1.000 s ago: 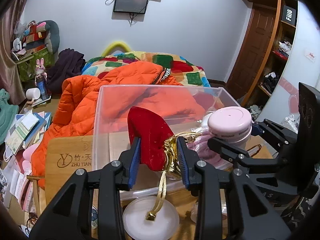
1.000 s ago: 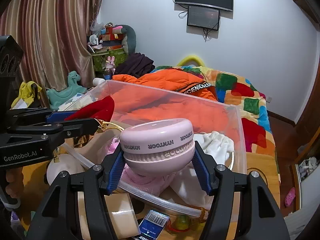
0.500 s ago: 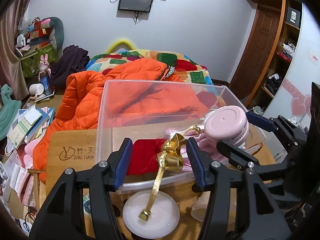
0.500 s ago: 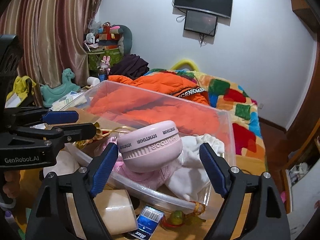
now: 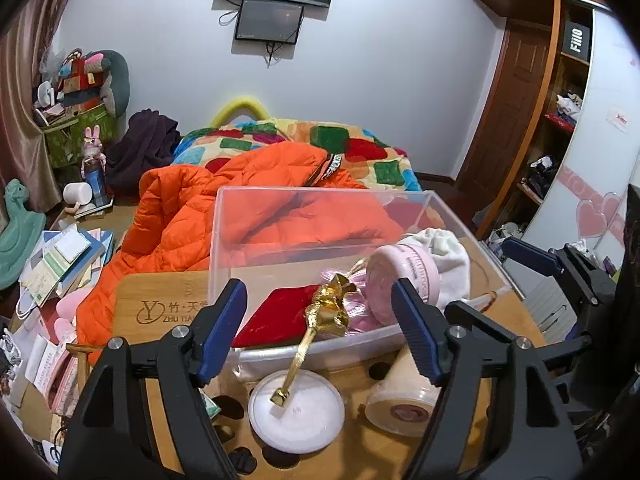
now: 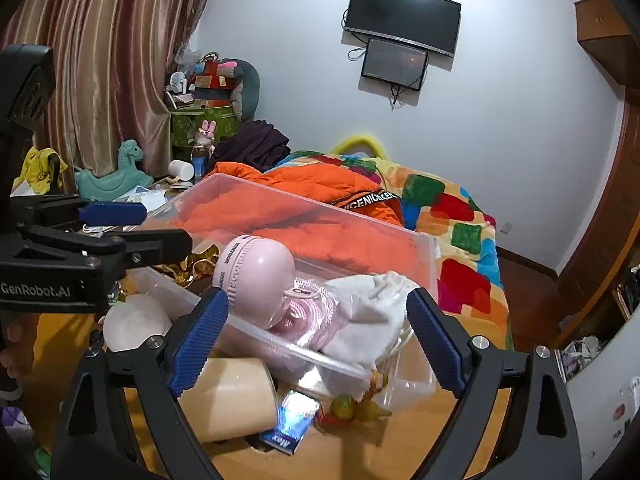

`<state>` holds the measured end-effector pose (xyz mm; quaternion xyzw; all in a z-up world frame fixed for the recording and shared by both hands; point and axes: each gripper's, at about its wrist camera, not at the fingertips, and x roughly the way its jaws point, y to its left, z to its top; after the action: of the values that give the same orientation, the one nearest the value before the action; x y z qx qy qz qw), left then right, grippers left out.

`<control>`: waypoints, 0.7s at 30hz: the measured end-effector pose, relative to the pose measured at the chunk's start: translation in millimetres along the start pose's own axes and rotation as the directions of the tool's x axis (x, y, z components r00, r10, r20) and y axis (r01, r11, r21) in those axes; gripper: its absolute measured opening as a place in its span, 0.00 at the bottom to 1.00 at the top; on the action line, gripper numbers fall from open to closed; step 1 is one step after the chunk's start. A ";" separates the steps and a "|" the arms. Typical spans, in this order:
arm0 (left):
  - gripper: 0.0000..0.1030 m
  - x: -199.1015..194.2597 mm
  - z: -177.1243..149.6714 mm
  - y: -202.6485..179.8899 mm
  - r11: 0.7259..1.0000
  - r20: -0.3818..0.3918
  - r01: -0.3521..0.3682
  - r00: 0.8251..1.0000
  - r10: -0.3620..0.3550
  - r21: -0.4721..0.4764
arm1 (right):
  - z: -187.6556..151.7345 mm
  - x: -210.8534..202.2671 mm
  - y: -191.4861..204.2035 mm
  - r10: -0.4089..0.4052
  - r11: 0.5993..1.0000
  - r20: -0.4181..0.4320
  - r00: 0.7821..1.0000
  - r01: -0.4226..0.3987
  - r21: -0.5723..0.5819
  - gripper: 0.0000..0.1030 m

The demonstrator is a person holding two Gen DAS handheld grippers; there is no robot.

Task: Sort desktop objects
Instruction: 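Lower the red pouch and pink fan into the box and open both tools, then grasp the mint-green tube with the left tool while the right tool grasps the green bottle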

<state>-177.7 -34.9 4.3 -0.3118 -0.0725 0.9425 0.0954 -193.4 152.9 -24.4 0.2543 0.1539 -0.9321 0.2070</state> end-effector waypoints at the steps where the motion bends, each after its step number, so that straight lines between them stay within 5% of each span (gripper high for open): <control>1: 0.73 -2.9 -0.9 -0.4 1.000 0.005 0.004 1.000 -0.004 -0.001 | -0.8 -1.9 0.0 -0.002 1.000 0.001 1.000 0.002 0.001 0.87; 9: 0.84 -33.6 -13.7 -5.7 1.000 0.052 0.011 0.999 -0.012 0.019 | -11.1 -24.2 4.3 -0.012 0.999 -0.002 1.000 0.012 0.031 0.87; 21: 0.86 -71.1 -59.9 0.8 0.999 0.038 -0.032 0.999 0.032 0.024 | -48.3 -65.4 20.9 0.045 0.996 -0.017 0.999 -0.043 0.084 0.89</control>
<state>-85.7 -47.1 -2.7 -0.2942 -0.0579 0.9504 0.0826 -112.5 173.8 -32.8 0.2750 0.1110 -0.9305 0.2152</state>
